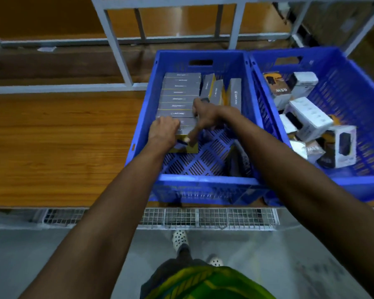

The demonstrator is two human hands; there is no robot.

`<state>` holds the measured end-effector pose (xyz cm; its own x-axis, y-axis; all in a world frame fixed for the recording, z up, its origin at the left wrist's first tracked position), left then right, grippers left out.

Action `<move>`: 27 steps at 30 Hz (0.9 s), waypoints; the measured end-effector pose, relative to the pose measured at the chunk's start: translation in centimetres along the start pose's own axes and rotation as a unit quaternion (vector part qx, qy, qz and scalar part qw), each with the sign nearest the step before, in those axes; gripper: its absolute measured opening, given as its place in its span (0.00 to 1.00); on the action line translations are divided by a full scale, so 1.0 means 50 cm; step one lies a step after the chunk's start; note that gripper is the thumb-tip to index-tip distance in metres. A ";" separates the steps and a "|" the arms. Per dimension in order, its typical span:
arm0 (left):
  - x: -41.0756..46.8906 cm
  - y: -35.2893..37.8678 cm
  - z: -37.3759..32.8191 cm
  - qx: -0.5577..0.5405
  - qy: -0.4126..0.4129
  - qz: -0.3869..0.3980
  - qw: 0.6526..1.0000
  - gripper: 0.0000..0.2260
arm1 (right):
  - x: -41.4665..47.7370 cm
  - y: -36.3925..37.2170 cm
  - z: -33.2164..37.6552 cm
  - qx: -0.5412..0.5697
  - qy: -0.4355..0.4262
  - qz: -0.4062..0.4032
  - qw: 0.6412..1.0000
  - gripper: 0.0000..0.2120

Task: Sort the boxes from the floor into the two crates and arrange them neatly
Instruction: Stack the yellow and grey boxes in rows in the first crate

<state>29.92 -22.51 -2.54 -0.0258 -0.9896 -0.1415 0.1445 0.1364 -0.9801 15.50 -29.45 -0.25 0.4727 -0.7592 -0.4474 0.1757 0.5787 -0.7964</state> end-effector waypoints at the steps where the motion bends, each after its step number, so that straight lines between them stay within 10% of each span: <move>1: -0.003 0.001 0.006 0.004 0.005 0.004 1.000 0.15 | -0.013 -0.021 0.000 0.018 0.009 0.031 0.999 0.35; 4: -0.011 -0.009 0.015 0.022 0.025 0.001 0.999 0.15 | -0.044 -0.050 -0.020 -0.054 0.084 0.092 0.991 0.25; 12: -0.013 0.004 -0.038 -0.123 0.134 0.131 0.975 0.20 | -0.113 0.053 -0.042 -0.349 0.152 0.065 0.922 0.38; 20: -0.013 -0.049 0.004 -0.453 0.122 0.090 0.879 0.19 | -0.156 0.024 -0.023 -0.129 0.052 0.075 0.987 0.33; 24: -0.039 -0.121 0.004 -0.424 0.183 0.053 0.885 0.32 | -0.159 -0.043 0.029 -0.096 -0.034 0.004 0.995 0.43; 27: -0.053 -0.173 0.035 -0.430 0.191 0.000 0.883 0.24 | -0.156 -0.085 0.053 -0.047 -0.075 -0.051 0.995 0.31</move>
<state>30.45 -21.12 6.54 -0.3808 -0.9245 -0.0175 -0.6548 0.2830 -0.7009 13.36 -25.19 7.72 0.5816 -0.7552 -0.3023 0.1514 0.4657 -0.8719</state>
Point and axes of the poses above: each hand's wrist, its own x-axis towards the middle knuckle, its own y-axis out of the palm, z = x × y, the point moved 2 cm from there along x, towards the middle knuckle, and after that the axes turned 1 degree about -x, right-handed, at the moved point
